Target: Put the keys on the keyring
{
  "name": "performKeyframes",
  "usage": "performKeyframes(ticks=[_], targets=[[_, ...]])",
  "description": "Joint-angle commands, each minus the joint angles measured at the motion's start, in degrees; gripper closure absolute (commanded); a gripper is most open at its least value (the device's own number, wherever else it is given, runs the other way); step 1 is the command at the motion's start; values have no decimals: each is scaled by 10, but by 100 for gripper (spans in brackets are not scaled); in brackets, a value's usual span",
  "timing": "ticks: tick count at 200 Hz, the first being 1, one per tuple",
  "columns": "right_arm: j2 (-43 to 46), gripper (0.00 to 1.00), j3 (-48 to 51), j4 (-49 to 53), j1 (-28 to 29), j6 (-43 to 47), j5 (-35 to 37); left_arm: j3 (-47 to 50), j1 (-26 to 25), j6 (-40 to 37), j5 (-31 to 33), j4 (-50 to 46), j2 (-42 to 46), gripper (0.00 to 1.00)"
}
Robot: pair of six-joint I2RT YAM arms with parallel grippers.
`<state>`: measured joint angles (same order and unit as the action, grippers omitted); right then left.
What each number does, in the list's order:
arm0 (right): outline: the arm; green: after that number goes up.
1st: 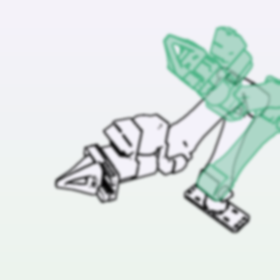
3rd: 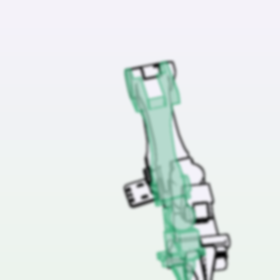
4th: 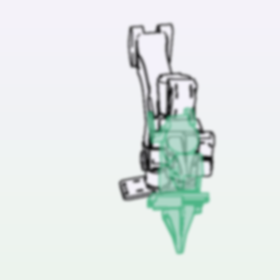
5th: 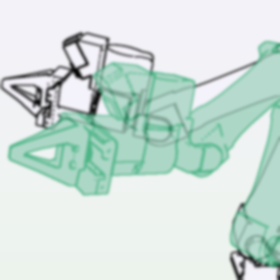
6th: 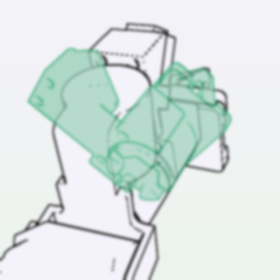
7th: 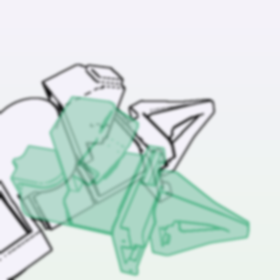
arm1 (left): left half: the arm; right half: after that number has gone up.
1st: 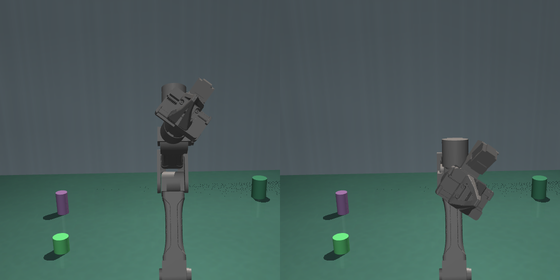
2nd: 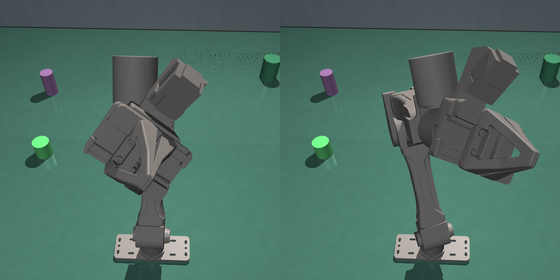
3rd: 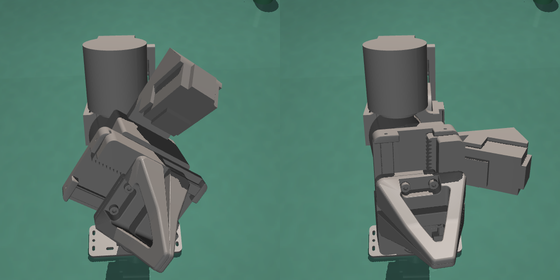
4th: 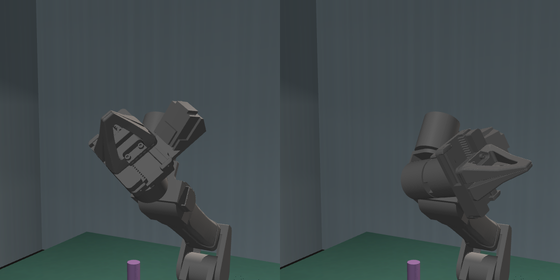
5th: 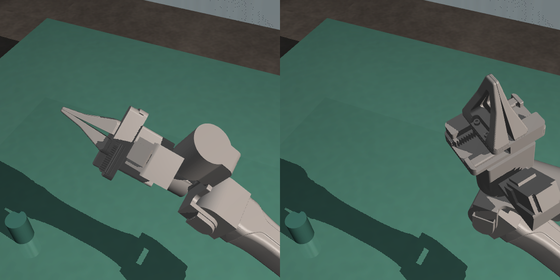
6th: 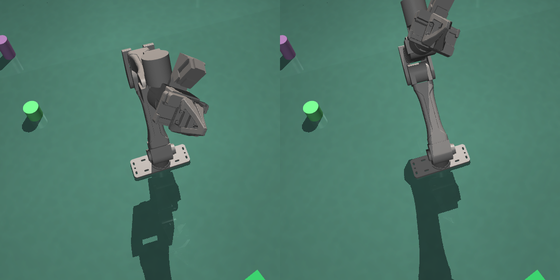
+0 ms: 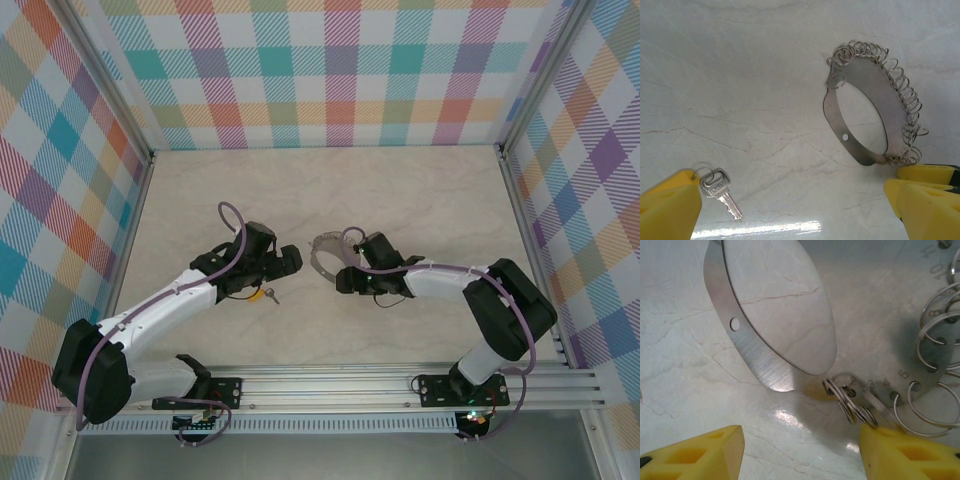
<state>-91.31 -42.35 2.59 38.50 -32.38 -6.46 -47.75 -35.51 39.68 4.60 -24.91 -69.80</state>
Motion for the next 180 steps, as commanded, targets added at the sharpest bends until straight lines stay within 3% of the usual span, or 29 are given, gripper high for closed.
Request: performKeyframes(ticks=[1,47,104,180], targets=[[2,38,-9,-4,-5,12,5,-15,-9,-5,9,9,-2,0],[12,38,-4,-21,-6,10,4,-11,-8,-7,8,11,-4,0],[7,49,-14,-26,-10,8,1,-5,-8,-8,8,12,-3,0],[3,49,-13,-24,-18,13,8,-9,-9,-13,4,12,-7,0]])
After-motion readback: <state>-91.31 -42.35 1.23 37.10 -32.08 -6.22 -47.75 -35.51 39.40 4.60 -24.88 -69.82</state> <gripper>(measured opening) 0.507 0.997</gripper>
